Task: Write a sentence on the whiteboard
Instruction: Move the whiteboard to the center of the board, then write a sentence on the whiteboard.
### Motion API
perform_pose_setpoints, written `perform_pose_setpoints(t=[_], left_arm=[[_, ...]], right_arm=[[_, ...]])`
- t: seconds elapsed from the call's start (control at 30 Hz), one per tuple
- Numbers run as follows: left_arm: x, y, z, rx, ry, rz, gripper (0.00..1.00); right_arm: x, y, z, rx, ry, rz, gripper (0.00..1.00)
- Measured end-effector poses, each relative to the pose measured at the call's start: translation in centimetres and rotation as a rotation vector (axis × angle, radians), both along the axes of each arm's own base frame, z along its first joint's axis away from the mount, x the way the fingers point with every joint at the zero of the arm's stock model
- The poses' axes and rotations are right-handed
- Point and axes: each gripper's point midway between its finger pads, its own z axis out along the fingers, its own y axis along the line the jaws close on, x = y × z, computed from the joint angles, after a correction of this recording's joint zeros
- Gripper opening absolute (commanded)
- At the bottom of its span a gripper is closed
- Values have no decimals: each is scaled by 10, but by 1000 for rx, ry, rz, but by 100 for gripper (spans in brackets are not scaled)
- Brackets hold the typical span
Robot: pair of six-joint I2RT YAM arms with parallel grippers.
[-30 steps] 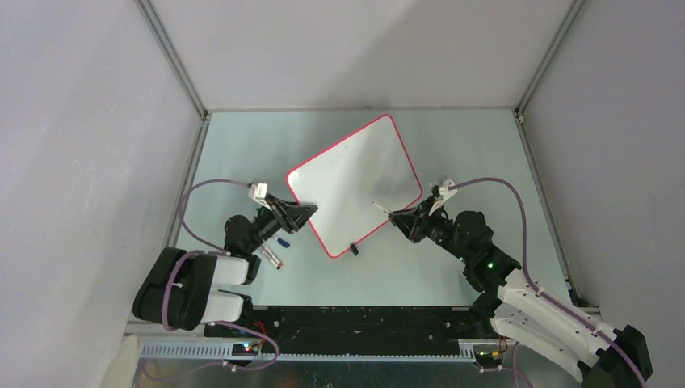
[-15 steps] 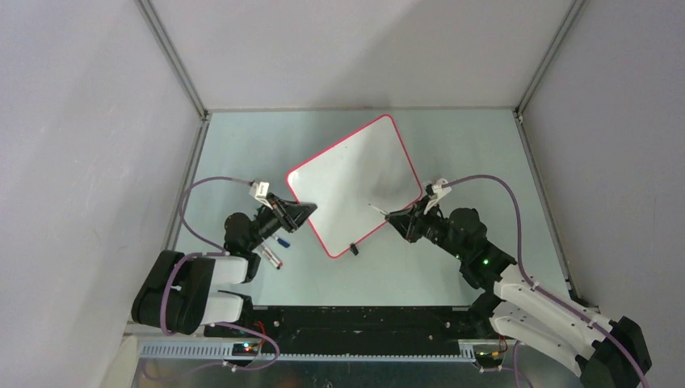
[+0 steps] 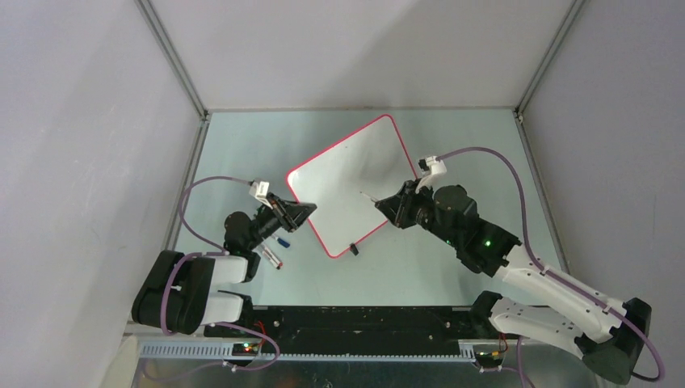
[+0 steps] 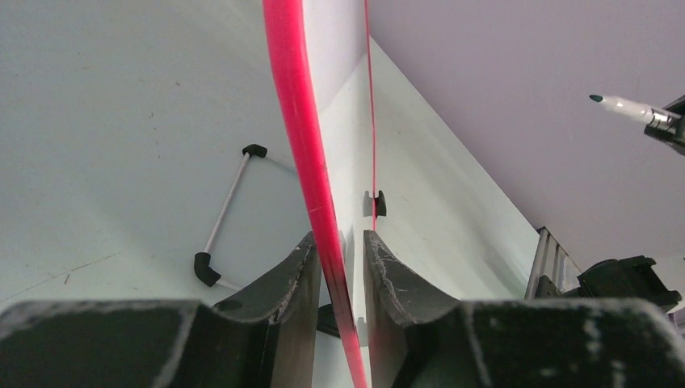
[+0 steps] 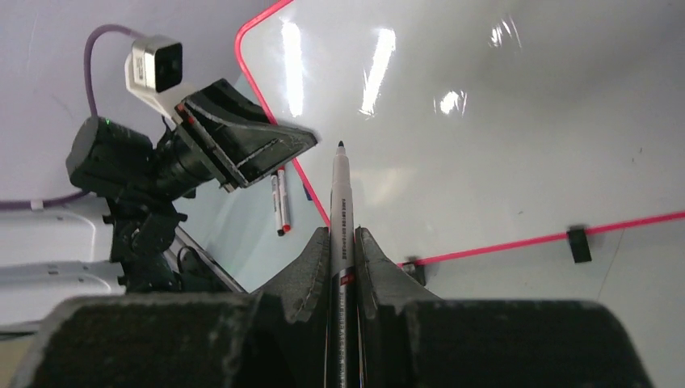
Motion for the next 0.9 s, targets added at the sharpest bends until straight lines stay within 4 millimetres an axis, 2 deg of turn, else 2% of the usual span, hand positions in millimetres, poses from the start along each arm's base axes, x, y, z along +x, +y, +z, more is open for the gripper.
perform_pose_setpoints(t=[0.13, 0.3, 0.4, 0.47, 0.6, 0.77, 0.9], left_arm=[[0, -1, 2, -1, -4, -8, 30], [-1, -2, 0, 1, 3, -15, 27], [-1, -2, 0, 1, 3, -15, 25], [0, -2, 0, 1, 3, -15, 25], [0, -2, 0, 0, 3, -15, 24], [0, -2, 0, 0, 3, -15, 24], [0, -1, 0, 0, 4, -14, 23]], right_arm=[[-1, 1, 6, 21, 114, -86, 0], [-3, -3, -13, 19, 239, -120, 0], [-1, -6, -14, 39, 283, -68, 0], [-6, -2, -8, 55, 280, 53, 0], [-13, -1, 17, 156, 199, 258, 0], [-15, -17, 20, 191, 144, 266, 0], [-11, -22, 17, 171, 147, 248, 0]])
